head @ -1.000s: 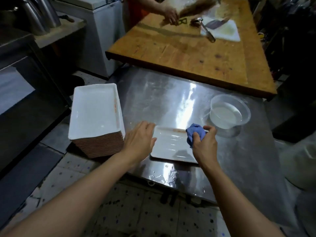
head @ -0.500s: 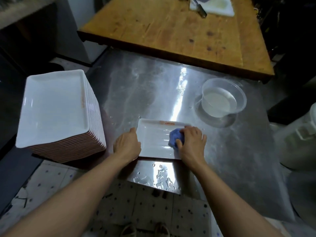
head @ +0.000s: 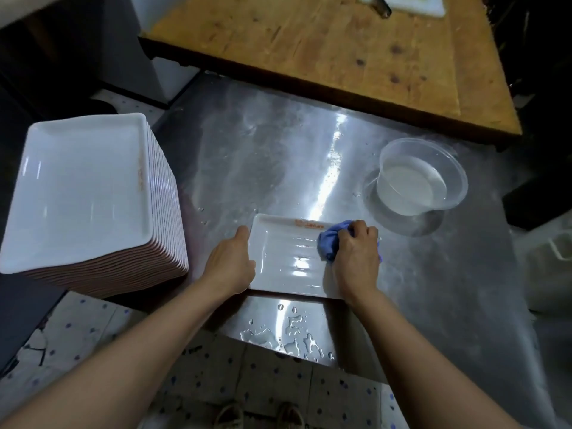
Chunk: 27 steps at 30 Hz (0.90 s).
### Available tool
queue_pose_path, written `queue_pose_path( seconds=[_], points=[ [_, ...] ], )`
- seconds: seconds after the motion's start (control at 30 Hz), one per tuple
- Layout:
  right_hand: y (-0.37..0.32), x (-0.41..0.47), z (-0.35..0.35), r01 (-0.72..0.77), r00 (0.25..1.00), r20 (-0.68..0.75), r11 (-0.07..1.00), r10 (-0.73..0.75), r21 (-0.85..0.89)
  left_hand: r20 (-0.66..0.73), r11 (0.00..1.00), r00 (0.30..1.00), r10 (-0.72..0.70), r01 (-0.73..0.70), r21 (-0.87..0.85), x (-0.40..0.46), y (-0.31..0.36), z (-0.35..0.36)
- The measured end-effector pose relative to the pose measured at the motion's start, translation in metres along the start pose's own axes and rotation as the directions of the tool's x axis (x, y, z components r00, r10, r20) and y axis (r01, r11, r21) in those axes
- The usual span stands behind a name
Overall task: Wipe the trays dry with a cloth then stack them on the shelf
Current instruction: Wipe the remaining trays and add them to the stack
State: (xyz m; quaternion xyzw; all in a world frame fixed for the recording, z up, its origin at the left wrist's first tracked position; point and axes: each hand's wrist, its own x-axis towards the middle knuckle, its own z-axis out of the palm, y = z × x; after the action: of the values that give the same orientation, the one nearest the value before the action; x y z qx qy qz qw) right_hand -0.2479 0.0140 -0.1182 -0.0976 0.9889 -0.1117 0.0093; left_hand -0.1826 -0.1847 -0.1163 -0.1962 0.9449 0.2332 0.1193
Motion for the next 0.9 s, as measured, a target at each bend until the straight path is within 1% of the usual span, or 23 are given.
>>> queue_pose_path(
  seconds=[0.03,0.1,0.13,0.17,0.23,0.33,0.47,0.6,0.73,0.9],
  points=[
    [-0.005,-0.003,0.005,-0.004,1.0,-0.03,0.995,0.006,0.095,-0.01,1.0,1.0,0.004,-0.004,-0.002,0.0,0.0,0.0],
    [-0.018,-0.008,0.011,-0.032,0.997,-0.062,0.944,0.056,0.33,-0.027,1.0,1.0,0.013,-0.014,-0.011,-0.001,0.0,0.001],
    [-0.024,-0.01,0.014,-0.032,0.995,-0.072,0.916,0.065,0.399,-0.033,1.0,0.999,0.019,-0.019,-0.016,-0.002,0.0,0.002],
    [-0.03,-0.01,0.017,-0.01,0.996,-0.08,0.908,0.048,0.418,-0.04,1.0,0.999,0.023,-0.024,-0.019,-0.002,-0.001,0.002],
    [-0.039,-0.011,0.021,0.08,0.995,-0.089,0.922,-0.05,0.378,-0.057,0.999,0.998,0.033,-0.034,-0.022,-0.004,-0.001,0.004],
    [-0.056,-0.011,0.023,0.212,0.977,-0.039,0.925,-0.211,0.314,-0.079,0.999,0.996,0.044,-0.047,-0.027,-0.005,-0.002,0.006],
    [-0.081,-0.009,0.024,0.312,0.937,0.036,0.881,-0.347,0.356,-0.092,0.997,0.994,0.062,-0.065,-0.033,-0.006,-0.002,0.006],
    [-0.087,-0.007,0.022,0.351,0.898,0.117,0.851,-0.424,0.391,-0.068,0.991,0.994,0.088,-0.094,-0.099,-0.004,-0.006,0.003],
    [-0.076,-0.01,0.011,0.381,0.848,0.201,0.827,-0.491,0.414,0.014,0.963,0.997,0.078,-0.072,-0.259,0.0,-0.01,-0.006],
    [-0.067,-0.019,0.005,0.452,0.813,0.229,0.829,-0.535,0.33,0.122,0.935,0.984,0.132,-0.083,-0.345,-0.005,-0.011,-0.013]
  ],
)
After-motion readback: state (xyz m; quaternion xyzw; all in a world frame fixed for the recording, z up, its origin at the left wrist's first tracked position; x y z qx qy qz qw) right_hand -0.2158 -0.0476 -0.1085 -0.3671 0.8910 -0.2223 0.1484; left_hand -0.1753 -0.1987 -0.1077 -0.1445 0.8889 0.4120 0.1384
